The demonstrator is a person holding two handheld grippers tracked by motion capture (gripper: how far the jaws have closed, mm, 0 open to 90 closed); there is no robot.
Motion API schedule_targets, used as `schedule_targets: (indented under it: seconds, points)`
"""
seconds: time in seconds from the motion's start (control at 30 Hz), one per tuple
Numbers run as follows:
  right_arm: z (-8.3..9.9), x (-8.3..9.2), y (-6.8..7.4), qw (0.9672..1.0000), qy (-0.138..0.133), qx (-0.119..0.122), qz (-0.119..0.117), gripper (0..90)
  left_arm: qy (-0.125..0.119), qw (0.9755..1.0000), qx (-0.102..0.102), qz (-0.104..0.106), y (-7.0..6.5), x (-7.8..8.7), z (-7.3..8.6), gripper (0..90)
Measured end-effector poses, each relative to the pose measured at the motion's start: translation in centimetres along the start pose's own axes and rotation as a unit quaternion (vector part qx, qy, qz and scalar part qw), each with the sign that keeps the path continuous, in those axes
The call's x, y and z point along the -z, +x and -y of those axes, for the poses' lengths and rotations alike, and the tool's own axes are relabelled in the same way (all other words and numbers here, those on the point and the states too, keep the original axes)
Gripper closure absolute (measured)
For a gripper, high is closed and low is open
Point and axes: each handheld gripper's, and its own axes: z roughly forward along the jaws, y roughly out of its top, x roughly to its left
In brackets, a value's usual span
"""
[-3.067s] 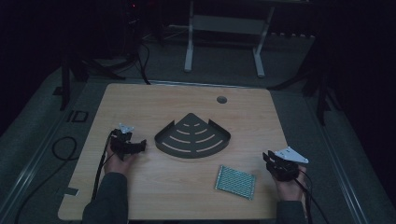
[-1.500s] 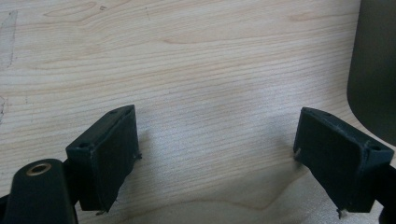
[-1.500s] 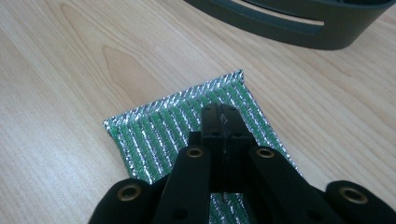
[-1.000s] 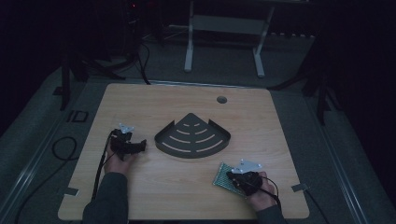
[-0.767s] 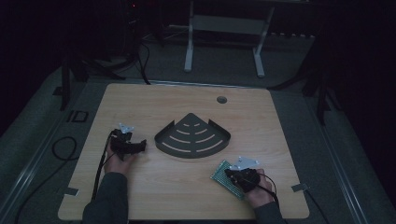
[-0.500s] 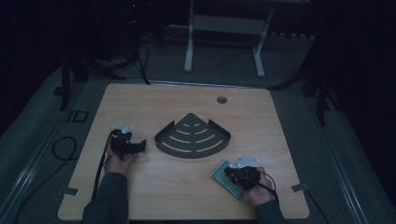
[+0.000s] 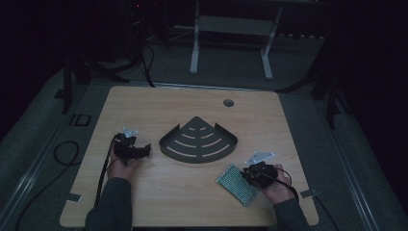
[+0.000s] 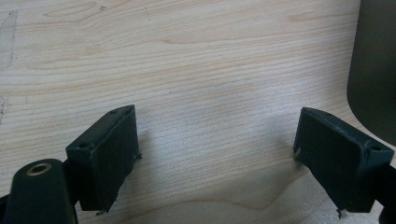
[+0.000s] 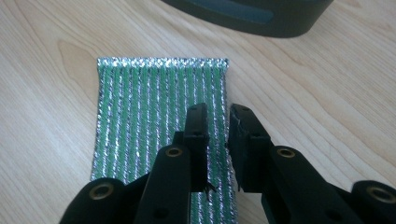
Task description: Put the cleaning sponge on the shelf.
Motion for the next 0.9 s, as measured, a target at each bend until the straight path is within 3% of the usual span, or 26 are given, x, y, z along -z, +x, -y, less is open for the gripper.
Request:
schedule_targets:
  seconds: [0.6, 0.9]
  points:
    - [-0.4, -0.6, -2.1, 0.9974, 0.056, -0.004, -0.046, 78.2, 0.000, 1.0000, 0.000, 0.000, 0.0, 0.0, 0.0, 14.2]
    - [-0.7, -0.9, -2.3, 0.9952, 0.077, 0.004, -0.061, 77.3, 0.000, 1.0000, 0.000, 0.000, 0.0, 0.0, 0.0, 14.2]
